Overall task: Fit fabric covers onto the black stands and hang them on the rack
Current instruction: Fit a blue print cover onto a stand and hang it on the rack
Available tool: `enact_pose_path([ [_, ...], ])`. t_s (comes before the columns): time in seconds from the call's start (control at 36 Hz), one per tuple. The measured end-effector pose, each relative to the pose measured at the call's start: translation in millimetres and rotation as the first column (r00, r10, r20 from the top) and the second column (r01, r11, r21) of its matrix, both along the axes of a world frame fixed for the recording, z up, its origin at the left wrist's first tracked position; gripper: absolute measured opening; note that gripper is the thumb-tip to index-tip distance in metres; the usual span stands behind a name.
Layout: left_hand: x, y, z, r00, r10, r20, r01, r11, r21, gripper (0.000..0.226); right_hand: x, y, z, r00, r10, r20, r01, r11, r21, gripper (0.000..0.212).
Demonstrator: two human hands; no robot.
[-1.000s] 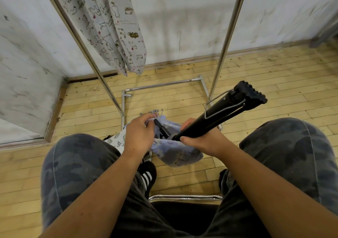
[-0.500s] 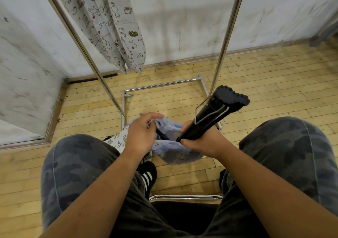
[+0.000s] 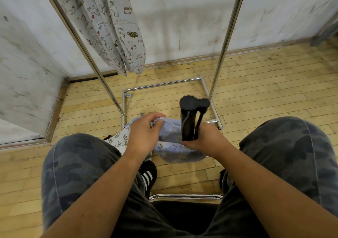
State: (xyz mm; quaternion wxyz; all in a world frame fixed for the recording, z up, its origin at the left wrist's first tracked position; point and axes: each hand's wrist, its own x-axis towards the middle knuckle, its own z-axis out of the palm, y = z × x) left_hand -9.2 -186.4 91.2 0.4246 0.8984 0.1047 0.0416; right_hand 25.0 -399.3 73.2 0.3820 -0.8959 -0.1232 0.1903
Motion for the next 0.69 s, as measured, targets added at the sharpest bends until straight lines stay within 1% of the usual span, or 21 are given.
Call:
enact_pose_path([
  [0.08,1,2,-2,1.0,-0.001,0.008,0.001,1.0,-0.002,0.018,-1,0,2,1.0,0.009,0.015,-0.009,0.999,0.034,0.02],
  [0.17,1,2,-3,1.0,-0.019,0.01,0.019,1.0,0.003,0.017,-2,2,0,1.0,0.003,0.014,-0.003,1.0,0.03,0.025],
  [0.22,1,1,-3,1.0,-0.023,0.009,0.023,1.0,-0.009,0.016,-3,2,1,1.0,-0.007,0.01,0.006,0.998,0.059,0.026],
  [0.36,3,5,-4,1.0,0.028,-0.001,-0.028,0.999,0.019,0.014,-5,2,4,0.999,-0.031,-0.041,0.036,0.99,0.138,0.022],
  [0.47,2,11,-11,0.993,0.037,-0.111,-0.022,0.99,0.138,0.011,-5,3,3,0.995,-0.064,-0.072,0.076,0.983,0.169,0.021],
  [0.58,2,16,-21,0.974,-0.016,-0.226,0.075,0.964,0.254,0.012,-3,4,4,0.994,-0.089,-0.064,0.096,0.989,0.115,0.02],
  [0.61,2,18,-23,0.966,-0.017,-0.26,0.092,0.955,0.282,0.017,-2,4,4,0.995,-0.089,-0.053,0.095,0.99,0.107,0.021],
  [0.64,2,19,-24,0.959,-0.008,-0.282,0.094,0.951,0.293,0.019,-2,4,5,0.995,-0.09,-0.039,0.094,0.99,0.102,0.028],
  [0.69,2,21,-26,0.957,0.003,-0.29,0.096,0.94,0.328,0.016,-2,3,6,0.995,-0.101,-0.016,0.102,0.988,0.114,0.039],
])
